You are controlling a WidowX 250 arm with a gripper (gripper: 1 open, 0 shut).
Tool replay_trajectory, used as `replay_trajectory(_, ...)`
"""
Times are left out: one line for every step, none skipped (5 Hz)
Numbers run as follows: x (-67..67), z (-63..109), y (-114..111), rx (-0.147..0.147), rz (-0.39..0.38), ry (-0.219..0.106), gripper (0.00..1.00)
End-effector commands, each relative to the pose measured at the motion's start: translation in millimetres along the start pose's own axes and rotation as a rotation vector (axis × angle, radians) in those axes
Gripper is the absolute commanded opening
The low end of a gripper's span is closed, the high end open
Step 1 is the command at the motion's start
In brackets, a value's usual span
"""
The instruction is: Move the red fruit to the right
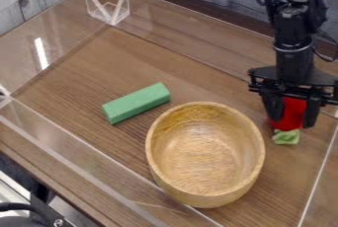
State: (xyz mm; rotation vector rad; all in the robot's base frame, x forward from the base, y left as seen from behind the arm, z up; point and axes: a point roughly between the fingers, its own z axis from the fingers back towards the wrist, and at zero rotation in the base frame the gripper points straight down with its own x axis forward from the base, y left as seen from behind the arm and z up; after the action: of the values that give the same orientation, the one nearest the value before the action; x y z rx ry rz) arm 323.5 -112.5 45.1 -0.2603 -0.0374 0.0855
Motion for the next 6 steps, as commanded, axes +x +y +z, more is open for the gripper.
replay_trajectory(9.8, 25.2, -3.8, -0.035, -0.014, -0.099, 1.0)
replay_trajectory(11.5, 25.0, -0.1, -0.036, -0.005, -0.12, 1.0)
replay_trajectory(13.1, 24.4, 2.9, -0.035, 0.003, -0.135, 1.0)
replay_trajectory(14.0, 24.3, 4.0, -0.036, 0.001, -0.152, 1.0)
replay_trajectory(14.1, 24.9, 3.6, -0.037, -0.007, -0.17, 1.0)
replay_trajectory(13.7, 25.9, 2.7, -0.037, -0.016, -0.186, 1.0)
